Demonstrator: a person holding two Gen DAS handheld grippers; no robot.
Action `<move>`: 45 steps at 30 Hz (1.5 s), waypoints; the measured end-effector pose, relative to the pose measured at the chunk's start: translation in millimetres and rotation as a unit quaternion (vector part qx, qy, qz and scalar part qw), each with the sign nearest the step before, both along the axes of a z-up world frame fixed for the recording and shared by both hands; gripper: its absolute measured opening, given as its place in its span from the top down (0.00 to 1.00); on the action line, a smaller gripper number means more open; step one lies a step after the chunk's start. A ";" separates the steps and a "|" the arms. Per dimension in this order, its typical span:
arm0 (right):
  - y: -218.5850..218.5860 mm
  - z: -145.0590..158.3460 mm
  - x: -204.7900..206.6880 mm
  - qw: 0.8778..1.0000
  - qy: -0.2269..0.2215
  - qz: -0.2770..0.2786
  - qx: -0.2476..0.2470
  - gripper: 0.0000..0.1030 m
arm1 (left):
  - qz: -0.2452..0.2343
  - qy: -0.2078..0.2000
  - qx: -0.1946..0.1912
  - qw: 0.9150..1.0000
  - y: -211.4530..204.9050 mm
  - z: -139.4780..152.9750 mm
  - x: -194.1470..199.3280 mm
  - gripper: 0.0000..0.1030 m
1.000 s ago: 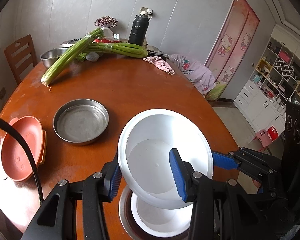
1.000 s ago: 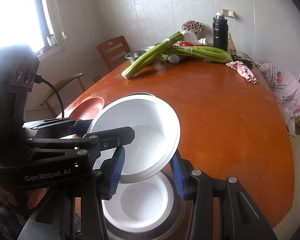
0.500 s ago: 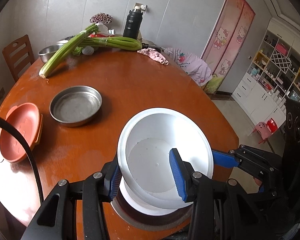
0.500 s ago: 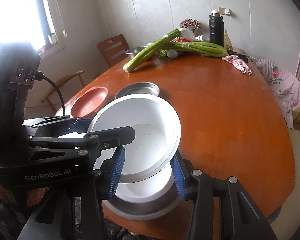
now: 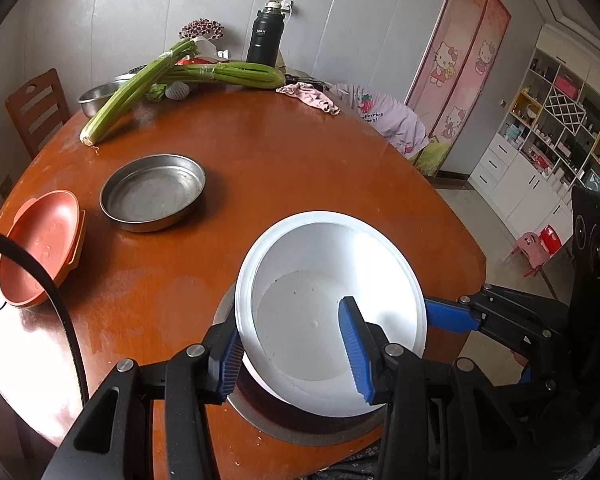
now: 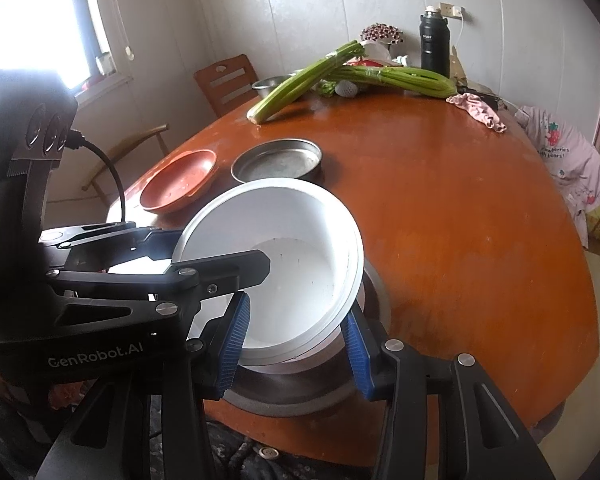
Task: Organize plates and bowls
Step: 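Lower the red-printed bowl into the bowl inside the steel basin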
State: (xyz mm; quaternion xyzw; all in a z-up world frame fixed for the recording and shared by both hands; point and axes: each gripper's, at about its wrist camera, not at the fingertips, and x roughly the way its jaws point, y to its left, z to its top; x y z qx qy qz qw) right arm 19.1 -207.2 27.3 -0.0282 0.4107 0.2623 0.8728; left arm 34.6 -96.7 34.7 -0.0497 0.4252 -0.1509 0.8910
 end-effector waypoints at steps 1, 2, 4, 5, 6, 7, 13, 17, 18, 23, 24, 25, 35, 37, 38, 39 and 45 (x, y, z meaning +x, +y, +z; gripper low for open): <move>-0.2 -1.0 0.1 1.000 0.001 0.000 0.000 0.53 | 0.000 0.001 0.000 1.000 -0.1 -0.7 0.3 0.57; 0.2 -1.5 0.7 1.000 0.003 -0.001 -0.001 0.53 | -0.001 0.001 0.000 1.000 -0.4 -1.1 0.2 0.57; 0.1 -3.1 0.3 1.000 0.003 -0.002 -0.003 0.53 | -0.001 0.003 0.000 1.000 -0.4 -2.6 0.7 0.57; 0.3 -3.7 0.2 1.000 0.004 -0.002 -0.004 0.53 | -0.001 0.004 0.000 1.000 0.1 -3.3 1.3 0.57; 0.4 -4.3 0.4 1.000 0.005 -0.002 -0.005 0.53 | -0.002 0.004 0.000 1.000 0.3 -4.0 1.4 0.57; 1.0 -4.9 0.6 1.000 0.005 -0.002 -0.006 0.53 | -0.001 0.005 -0.001 1.000 0.9 -5.0 1.5 0.57; 1.4 -7.8 0.9 1.000 0.008 -0.002 -0.011 0.53 | 0.000 0.010 -0.004 1.000 3.9 -9.3 3.1 0.57; 1.7 -10.4 0.7 1.000 0.008 -0.004 -0.018 0.53 | -0.002 0.013 -0.003 1.000 3.9 -11.5 3.1 0.57; 2.4 -10.7 1.0 1.000 0.008 -0.004 -0.018 0.53 | -0.002 0.014 -0.003 1.000 4.0 -12.2 3.6 0.57; 4.3 -12.4 1.4 1.000 0.010 -0.006 -0.024 0.53 | -0.003 0.018 -0.005 1.000 5.1 -15.4 5.9 0.57; 4.6 -12.8 1.1 1.000 0.010 -0.006 -0.026 0.53 | -0.003 0.018 -0.004 1.000 5.6 -15.7 5.9 0.57; 4.6 -13.0 0.8 1.000 0.010 -0.006 -0.026 0.53 | -0.003 0.017 -0.004 1.000 6.0 -15.9 5.8 0.57; 6.4 -12.6 -0.3 0.999 0.006 -0.008 -0.033 0.53 | -0.002 0.017 -0.002 1.000 6.0 -16.6 4.9 0.57; 6.9 -12.6 -0.2 0.999 0.005 -0.008 -0.034 0.53 | -0.002 0.017 -0.002 1.000 6.2 -16.8 4.8 0.57; 6.9 -12.7 -0.1 0.999 0.006 -0.008 -0.033 0.53 | -0.002 0.017 -0.001 1.000 6.3 -17.0 4.6 0.57; 7.3 -12.5 0.0 0.999 0.005 -0.008 -0.033 0.53 | -0.002 0.017 0.000 1.000 6.6 -17.4 4.5 0.57; 7.3 -13.1 0.4 0.999 0.006 -0.010 -0.031 0.53 | 0.000 0.016 0.001 1.000 7.7 -16.8 4.0 0.57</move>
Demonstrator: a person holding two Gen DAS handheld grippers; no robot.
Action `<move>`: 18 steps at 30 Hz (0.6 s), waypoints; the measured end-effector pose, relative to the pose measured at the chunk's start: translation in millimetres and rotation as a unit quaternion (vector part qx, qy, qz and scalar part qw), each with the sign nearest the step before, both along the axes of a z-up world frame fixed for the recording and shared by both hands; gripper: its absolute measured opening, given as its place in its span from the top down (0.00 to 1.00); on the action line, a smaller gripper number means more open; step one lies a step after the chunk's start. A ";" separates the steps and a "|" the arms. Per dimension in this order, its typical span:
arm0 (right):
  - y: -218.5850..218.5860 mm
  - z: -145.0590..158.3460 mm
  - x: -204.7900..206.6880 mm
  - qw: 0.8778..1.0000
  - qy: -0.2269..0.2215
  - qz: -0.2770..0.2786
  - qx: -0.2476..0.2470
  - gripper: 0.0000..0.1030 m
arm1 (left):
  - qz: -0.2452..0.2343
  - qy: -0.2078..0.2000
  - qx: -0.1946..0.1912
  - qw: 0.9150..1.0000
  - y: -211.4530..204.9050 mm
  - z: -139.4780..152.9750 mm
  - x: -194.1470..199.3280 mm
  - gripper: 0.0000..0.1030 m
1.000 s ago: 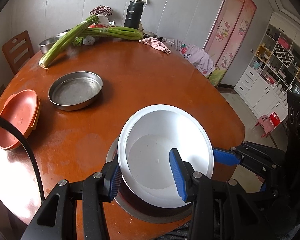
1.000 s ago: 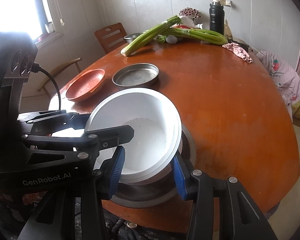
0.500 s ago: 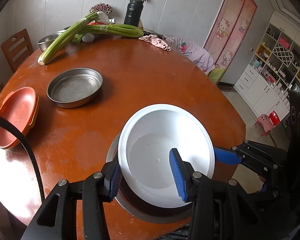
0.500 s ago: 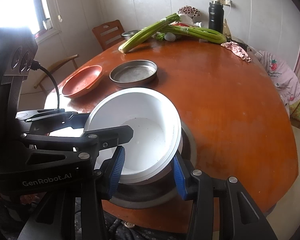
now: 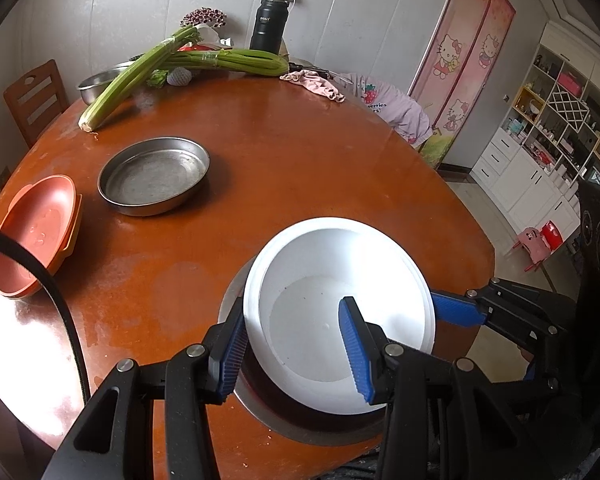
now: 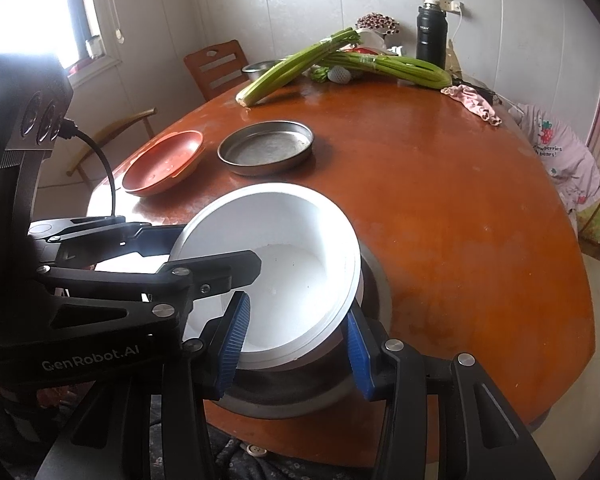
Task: Organize plates and bowls
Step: 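Lower the red-printed bowl into the bowl inside the steel basin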
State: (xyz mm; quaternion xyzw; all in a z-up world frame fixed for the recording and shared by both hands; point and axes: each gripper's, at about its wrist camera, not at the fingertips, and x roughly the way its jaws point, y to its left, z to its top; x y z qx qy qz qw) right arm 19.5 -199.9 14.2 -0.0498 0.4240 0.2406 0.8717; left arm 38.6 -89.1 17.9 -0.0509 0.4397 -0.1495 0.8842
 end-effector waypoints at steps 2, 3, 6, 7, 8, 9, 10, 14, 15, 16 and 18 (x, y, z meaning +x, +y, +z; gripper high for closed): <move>-0.4 -0.2 0.4 1.000 0.000 -0.001 0.001 0.53 | 0.001 0.000 0.001 1.000 1.0 -0.4 -0.4 0.57; -1.0 -0.3 1.0 1.000 0.000 -0.002 0.001 0.53 | 0.002 0.000 0.001 1.000 1.8 -0.5 -0.3 0.57; -1.6 0.3 2.5 1.000 0.000 -0.003 0.000 0.53 | 0.004 0.001 0.002 1.000 2.9 -0.2 0.6 0.57; -2.0 0.4 3.0 1.000 0.000 -0.004 0.001 0.53 | 0.004 0.001 0.001 1.000 3.3 0.2 1.0 0.57; -2.4 0.7 3.7 1.000 -0.001 -0.005 0.001 0.53 | 0.004 0.000 0.001 1.000 3.7 0.4 1.0 0.57; -3.0 1.2 4.0 1.000 -0.002 -0.007 0.000 0.53 | 0.005 0.000 0.001 1.000 3.8 0.6 1.2 0.57; -3.5 1.7 3.9 1.000 -0.005 -0.010 -0.003 0.53 | 0.005 0.000 0.001 1.000 4.2 0.7 1.3 0.57; -5.9 3.9 3.1 1.000 -0.013 -0.018 -0.008 0.53 | 0.006 -0.003 -0.001 1.000 5.6 2.2 0.2 0.57; -6.8 4.5 3.1 1.000 -0.015 -0.019 -0.008 0.53 | 0.007 -0.004 -0.001 1.000 6.2 2.8 -0.1 0.57; -7.0 5.0 2.8 1.000 -0.017 -0.019 -0.009 0.53 | 0.007 -0.006 0.000 1.000 6.7 3.4 -0.5 0.57; -7.1 6.5 2.1 0.999 -0.023 -0.022 -0.015 0.53 | 0.009 -0.007 -0.001 1.000 7.5 4.4 -0.9 0.57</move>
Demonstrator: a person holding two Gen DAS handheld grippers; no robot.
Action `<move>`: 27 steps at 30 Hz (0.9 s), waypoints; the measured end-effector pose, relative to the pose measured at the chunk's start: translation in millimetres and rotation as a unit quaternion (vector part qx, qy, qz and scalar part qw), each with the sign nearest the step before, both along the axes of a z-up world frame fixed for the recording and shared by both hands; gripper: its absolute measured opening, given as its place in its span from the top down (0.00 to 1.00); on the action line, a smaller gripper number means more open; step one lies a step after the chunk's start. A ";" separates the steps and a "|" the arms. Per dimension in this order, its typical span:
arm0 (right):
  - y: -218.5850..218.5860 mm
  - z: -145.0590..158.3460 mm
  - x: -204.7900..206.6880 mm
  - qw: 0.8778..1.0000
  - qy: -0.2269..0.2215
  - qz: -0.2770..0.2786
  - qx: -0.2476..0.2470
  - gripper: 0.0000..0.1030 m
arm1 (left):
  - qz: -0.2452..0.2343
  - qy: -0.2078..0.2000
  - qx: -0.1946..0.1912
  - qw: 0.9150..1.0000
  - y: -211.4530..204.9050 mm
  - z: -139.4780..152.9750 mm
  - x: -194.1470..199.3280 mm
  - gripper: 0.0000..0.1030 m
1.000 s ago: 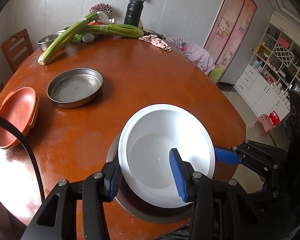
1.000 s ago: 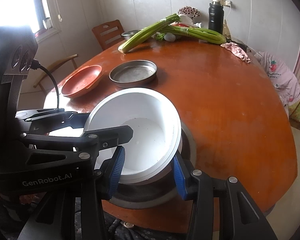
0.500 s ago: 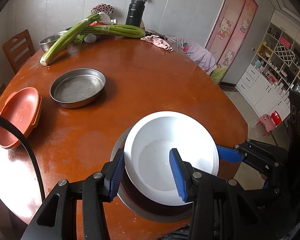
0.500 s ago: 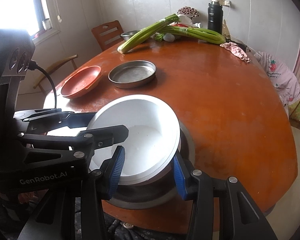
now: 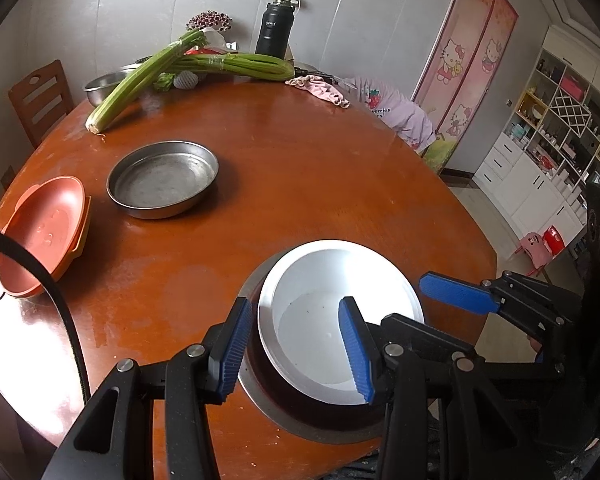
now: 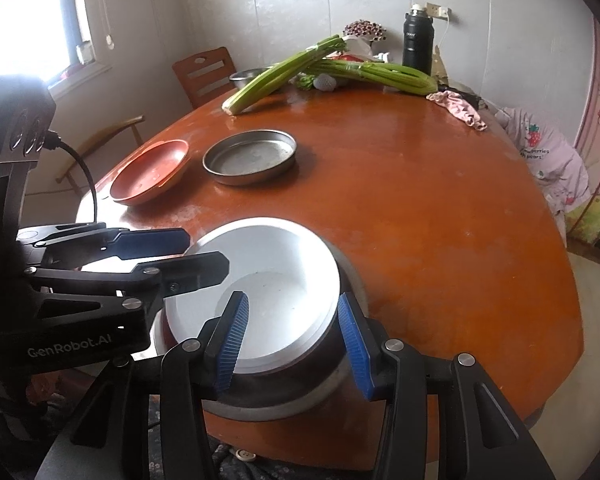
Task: Organize plates and bowls
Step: 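Lower the red-printed bowl into the bowl inside the steel basin, then open the left gripper to release the red-printed bowl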
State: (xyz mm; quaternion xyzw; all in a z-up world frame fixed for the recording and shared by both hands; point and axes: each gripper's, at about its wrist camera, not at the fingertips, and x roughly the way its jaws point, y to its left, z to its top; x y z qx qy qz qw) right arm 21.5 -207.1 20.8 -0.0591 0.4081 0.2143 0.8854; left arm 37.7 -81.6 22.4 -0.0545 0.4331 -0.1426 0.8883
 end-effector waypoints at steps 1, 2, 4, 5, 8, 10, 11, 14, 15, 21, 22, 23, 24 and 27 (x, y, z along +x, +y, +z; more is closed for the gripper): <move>-0.1 0.7 0.1 1.000 -0.001 0.000 0.000 0.53 | 0.001 -0.001 0.000 1.000 0.2 0.7 -0.7 0.57; 0.1 1.7 -0.2 1.000 -0.005 -0.001 -0.004 0.53 | 0.002 -0.002 0.001 1.000 0.7 1.3 -0.9 0.57; 1.4 4.2 -1.4 1.000 -0.013 -0.002 -0.010 0.53 | 0.004 -0.004 0.002 1.000 2.2 2.8 -1.7 0.57; 0.8 5.1 -1.6 1.000 -0.017 -0.003 -0.011 0.53 | 0.004 -0.006 0.002 1.000 2.9 3.8 -2.0 0.57; -0.5 8.6 -0.2 1.000 -0.021 -0.005 -0.009 0.53 | 0.006 -0.007 0.001 1.000 3.9 5.7 -2.4 0.57; -0.3 10.0 1.1 1.000 -0.024 -0.007 -0.011 0.53 | 0.007 -0.008 0.001 1.000 4.7 6.5 -1.9 0.56; -0.3 10.6 2.0 1.000 -0.024 -0.008 -0.012 0.53 | 0.007 -0.008 0.001 1.000 5.2 6.9 -1.4 0.56; 0.5 12.0 5.9 1.000 -0.025 -0.009 -0.013 0.52 | 0.011 -0.007 -0.001 1.000 7.5 7.2 -0.3 0.56; 1.0 12.5 7.4 1.000 -0.025 -0.009 -0.014 0.52 | 0.012 -0.007 -0.001 1.000 8.4 7.4 0.4 0.56; 4.3 15.8 15.5 1.000 -0.025 -0.008 -0.016 0.51 | 0.023 -0.007 -0.007 1.000 19.2 8.0 6.7 0.56; 5.1 16.0 16.9 0.999 -0.025 -0.008 -0.018 0.51 | 0.025 -0.006 -0.008 1.000 21.5 7.7 8.2 0.56; 6.3 16.6 18.3 0.999 -0.025 -0.008 -0.020 0.51 | 0.027 -0.006 -0.010 1.000 24.0 7.6 9.5 0.56; 8.1 17.3 20.4 0.999 -0.025 -0.007 -0.022 0.50 | 0.029 -0.006 -0.011 1.000 26.3 7.6 10.8 0.56; 13.1 18.6 25.2 0.999 -0.024 -0.004 -0.023 0.47 | 0.035 -0.006 -0.013 0.999 33.0 7.1 14.9 0.54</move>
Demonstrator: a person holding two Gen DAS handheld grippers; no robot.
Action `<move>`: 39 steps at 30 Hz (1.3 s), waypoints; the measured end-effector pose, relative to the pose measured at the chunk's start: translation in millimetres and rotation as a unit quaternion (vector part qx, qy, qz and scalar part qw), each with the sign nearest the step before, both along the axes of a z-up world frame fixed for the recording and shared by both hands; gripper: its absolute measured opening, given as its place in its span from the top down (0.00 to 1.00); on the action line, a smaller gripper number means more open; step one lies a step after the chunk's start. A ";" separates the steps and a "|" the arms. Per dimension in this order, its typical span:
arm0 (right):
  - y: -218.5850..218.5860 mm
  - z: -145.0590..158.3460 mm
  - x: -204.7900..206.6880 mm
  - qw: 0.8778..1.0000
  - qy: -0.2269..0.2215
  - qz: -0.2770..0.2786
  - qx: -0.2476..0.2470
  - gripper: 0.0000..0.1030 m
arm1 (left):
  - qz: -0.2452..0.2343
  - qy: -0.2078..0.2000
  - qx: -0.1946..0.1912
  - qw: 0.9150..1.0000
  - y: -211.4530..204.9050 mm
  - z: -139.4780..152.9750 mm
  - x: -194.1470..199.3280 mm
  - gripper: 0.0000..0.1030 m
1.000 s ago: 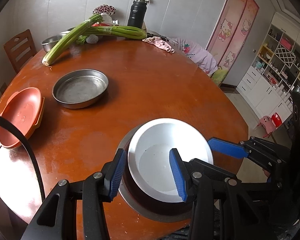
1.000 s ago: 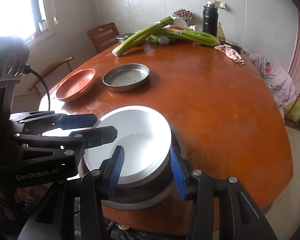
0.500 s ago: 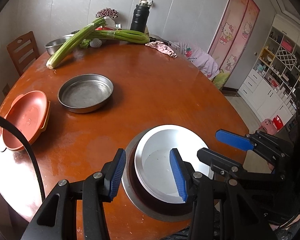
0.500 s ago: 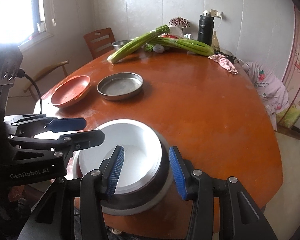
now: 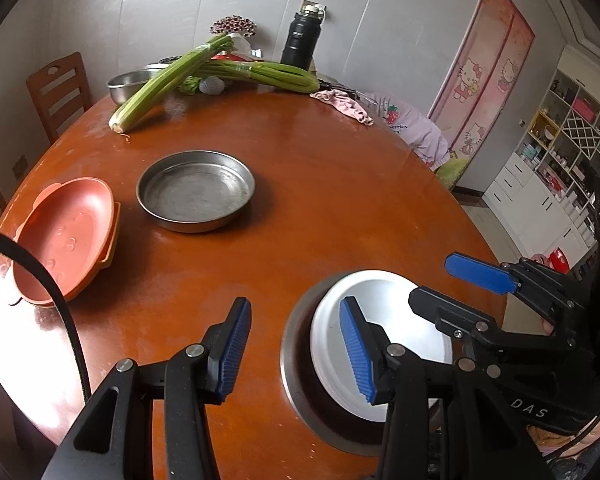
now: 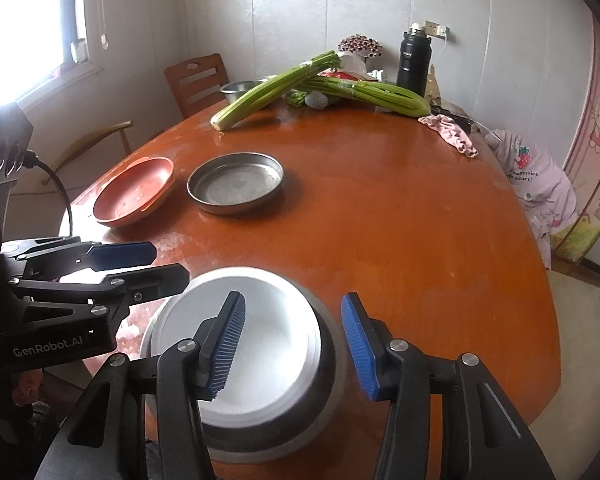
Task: Organize plates and bowls
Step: 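Open the left gripper to release the red-printed bowl, then move the left gripper to the rim of the shallow steel pan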
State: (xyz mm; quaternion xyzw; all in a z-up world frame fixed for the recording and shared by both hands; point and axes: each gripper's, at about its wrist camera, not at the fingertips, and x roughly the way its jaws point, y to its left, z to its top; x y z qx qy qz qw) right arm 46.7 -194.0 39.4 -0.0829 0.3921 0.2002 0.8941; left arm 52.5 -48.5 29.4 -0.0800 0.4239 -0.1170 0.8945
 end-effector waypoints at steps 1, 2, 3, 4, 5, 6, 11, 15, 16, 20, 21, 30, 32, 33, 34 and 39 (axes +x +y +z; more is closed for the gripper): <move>1.4 0.2 1.6 1.000 0.001 0.001 0.000 0.47 | 0.003 0.000 -0.001 1.000 2.8 0.0 1.0 0.53; 3.0 0.2 3.8 1.000 0.002 0.002 -0.001 0.47 | 0.005 0.000 -0.002 1.000 5.6 -0.1 2.1 0.53; 6.0 0.4 6.4 1.000 0.003 0.005 -0.001 0.47 | 0.006 -0.001 -0.003 1.000 8.1 -0.5 3.3 0.53; 7.9 0.3 8.6 1.000 0.004 0.005 -0.002 0.47 | 0.009 0.000 -0.004 1.000 11.2 -0.7 4.5 0.52; 10.4 0.2 10.3 1.000 0.005 0.006 -0.004 0.47 | 0.012 0.000 -0.005 1.000 13.6 -1.0 5.5 0.52; 13.1 0.4 13.7 1.000 0.007 0.007 -0.005 0.47 | 0.014 0.001 -0.006 1.000 16.5 -1.3 6.8 0.52; 23.8 2.9 25.1 1.000 0.013 0.015 -0.004 0.47 | 0.024 0.000 -0.009 1.000 31.3 0.4 17.9 0.51; 34.1 6.7 38.2 1.000 0.021 0.021 -0.002 0.47 | 0.031 0.001 -0.009 0.999 44.1 4.6 30.5 0.51; 35.9 8.0 41.0 1.000 0.023 0.021 0.000 0.47 | 0.032 0.000 -0.008 0.999 47.3 6.3 34.0 0.50; 44.1 17.5 53.8 0.999 0.026 0.025 0.006 0.47 | 0.041 0.000 -0.002 0.999 62.0 12.4 46.7 0.50; 47.0 21.6 58.3 0.999 0.027 0.026 0.009 0.47 | 0.043 0.001 -0.001 0.999 65.2 13.3 49.7 0.50; 74.3 53.7 91.8 0.999 0.020 0.034 0.015 0.47 | 0.051 -0.001 0.002 0.999 99.0 36.6 83.8 0.50; 80.1 63.4 98.6 0.999 0.012 0.038 0.015 0.47 | 0.054 0.006 -0.003 0.999 107.4 40.3 92.0 0.50; 83.4 69.4 104.5 0.999 0.009 0.039 0.015 0.47 | 0.054 0.006 0.001 0.999 111.4 43.0 97.6 0.50; 85.0 72.5 108.1 0.999 0.008 0.040 0.014 0.47 | 0.055 0.006 0.002 0.998 114.2 44.7 101.7 0.50; 91.4 85.5 134.4 0.998 0.011 0.049 0.022 0.41 | 0.059 0.018 0.006 0.998 124.9 48.0 131.5 0.50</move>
